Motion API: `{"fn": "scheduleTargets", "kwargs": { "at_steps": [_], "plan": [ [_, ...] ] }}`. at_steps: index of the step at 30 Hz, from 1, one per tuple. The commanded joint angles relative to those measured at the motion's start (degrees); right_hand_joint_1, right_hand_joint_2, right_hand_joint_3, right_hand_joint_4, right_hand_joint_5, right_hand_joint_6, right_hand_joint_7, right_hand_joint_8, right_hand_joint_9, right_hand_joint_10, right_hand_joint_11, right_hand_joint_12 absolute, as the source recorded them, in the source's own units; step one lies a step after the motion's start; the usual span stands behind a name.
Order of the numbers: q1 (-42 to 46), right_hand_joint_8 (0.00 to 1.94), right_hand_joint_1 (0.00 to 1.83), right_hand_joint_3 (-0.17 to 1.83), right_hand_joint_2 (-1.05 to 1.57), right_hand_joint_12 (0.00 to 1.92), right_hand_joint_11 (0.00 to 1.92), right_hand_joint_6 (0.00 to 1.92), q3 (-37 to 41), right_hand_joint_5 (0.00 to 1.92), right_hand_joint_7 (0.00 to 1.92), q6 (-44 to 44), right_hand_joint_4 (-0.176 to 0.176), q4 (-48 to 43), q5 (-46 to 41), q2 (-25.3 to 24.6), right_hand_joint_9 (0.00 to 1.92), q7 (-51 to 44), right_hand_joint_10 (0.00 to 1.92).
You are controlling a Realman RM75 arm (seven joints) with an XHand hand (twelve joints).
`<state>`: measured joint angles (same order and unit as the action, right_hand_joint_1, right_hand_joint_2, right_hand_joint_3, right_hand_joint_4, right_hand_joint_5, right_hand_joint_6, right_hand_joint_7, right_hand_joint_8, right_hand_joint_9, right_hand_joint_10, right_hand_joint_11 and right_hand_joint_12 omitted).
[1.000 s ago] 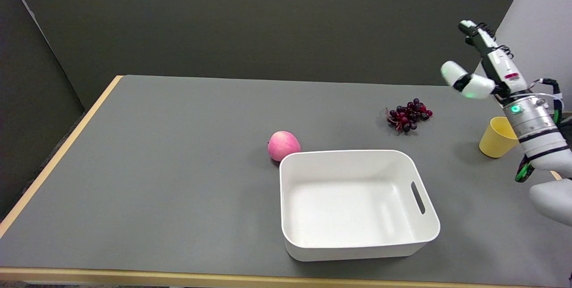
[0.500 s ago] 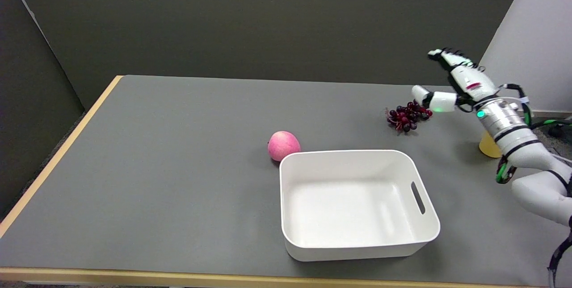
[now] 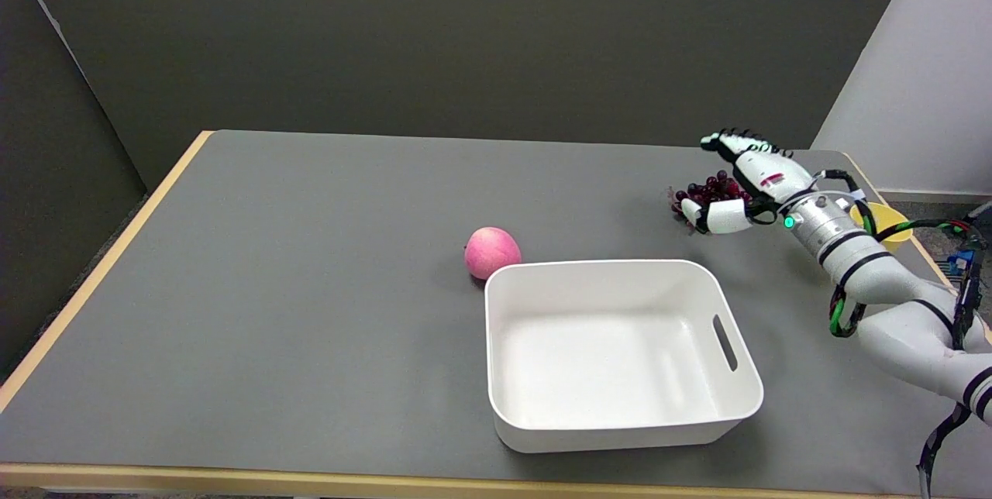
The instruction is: Pick up grapes.
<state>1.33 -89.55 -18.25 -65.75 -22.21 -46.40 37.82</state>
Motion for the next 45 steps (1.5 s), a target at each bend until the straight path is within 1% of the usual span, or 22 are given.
{"fn": "scheduleTargets", "kwargs": {
  "at_steps": [1, 8, 10, 11, 12, 13, 18, 24, 29, 36, 38, 40, 42, 44, 45],
  "plan": [
    [0.19, 0.25, 0.37, 0.92, 0.58, 0.79, 0.0, 0.46, 2.05, 0.13, 0.06, 8.11, -0.106, 0.81, 0.63, -2.55, 0.0, -3.16, 0.36],
    [-6.36, 0.24, 0.38, 0.91, 0.58, 0.75, 0.0, 0.45, -0.38, 0.13, 0.06, 7.61, -0.096, 5.94, 0.63, -1.69, 0.0, -3.16, 0.34],
    [-8.17, 0.26, 0.39, 0.79, 0.64, 0.75, 0.0, 0.38, -1.98, 0.16, 0.04, 7.47, -0.095, 7.23, 0.63, -1.37, 0.0, -3.16, 0.36],
    [-9.14, 0.25, 0.39, 0.8, 0.63, 0.74, 0.0, 0.39, -2.88, 0.16, 0.04, 7.21, -0.093, 8.18, 0.63, -1.23, 0.0, -3.16, 0.36],
    [-10.08, 0.23, 0.38, 0.88, 0.59, 0.74, 0.0, 0.44, -3.74, 0.14, 0.05, 6.96, -0.09, 9.07, 0.63, -1.19, 0.0, -3.16, 0.34],
    [-10.71, 0.23, 0.38, 0.91, 0.57, 0.74, 0.0, 0.45, -4.23, 0.13, 0.05, 6.83, -0.088, 9.68, 0.63, -1.19, 0.0, -3.16, 0.34],
    [-13.95, 0.23, 0.39, 0.91, 0.56, 0.74, 0.0, 0.46, -7.59, 0.14, 0.05, 6.49, -0.081, 13.35, 0.33, -1.32, 0.0, -3.11, 0.34],
    [-14.87, 0.24, 0.37, 0.91, 0.56, 0.75, 0.0, 0.45, -8.8, 0.14, 0.06, 6.84, -0.071, 19.46, -0.57, -2.63, 0.0, -2.68, 0.36],
    [-15.65, 0.24, 0.37, 0.91, 0.56, 0.75, 0.0, 0.45, -9.81, 0.13, 0.06, 6.65, -0.067, 22.23, -3.18, -3.11, 0.0, -2.68, 0.37],
    [-15.64, 0.23, 0.38, 0.91, 0.56, 0.76, 0.0, 0.45, -10.39, 0.13, 0.06, 6.35, -0.063, 22.24, -3.36, -3.17, 0.0, -2.61, 0.37],
    [-15.56, 0.24, 0.44, 0.92, 0.58, 0.79, 0.0, 0.44, -10.57, 0.13, 0.06, 5.72, -0.062, 21.98, -3.36, -3.19, 0.0, -2.61, 0.39],
    [-15.64, 0.25, 0.58, 0.86, 0.66, 0.92, 0.0, 0.38, -10.58, 0.18, 0.11, 5.05, -0.066, 21.56, -3.36, -3.27, 0.0, -2.61, 0.55],
    [-15.72, 0.33, 0.62, 0.97, 0.66, 1.06, 0.0, 0.45, -10.57, 0.18, 0.15, 4.57, -0.073, 21.04, -3.36, -3.27, 0.04, -2.93, 0.65],
    [-15.64, 0.47, 0.74, 0.98, 0.74, 1.29, 0.14, 0.6, -10.42, 0.26, 0.36, 3.98, -0.07, 20.48, -3.36, -3.27, 0.26, -3.08, 0.82],
    [-15.57, 0.6, 0.78, 0.95, 0.78, 1.41, 0.25, 0.74, -10.34, 0.3, 0.47, 3.61, -0.062, 20.11, -3.36, -3.27, 0.36, -3.08, 0.94]
  ]
}}
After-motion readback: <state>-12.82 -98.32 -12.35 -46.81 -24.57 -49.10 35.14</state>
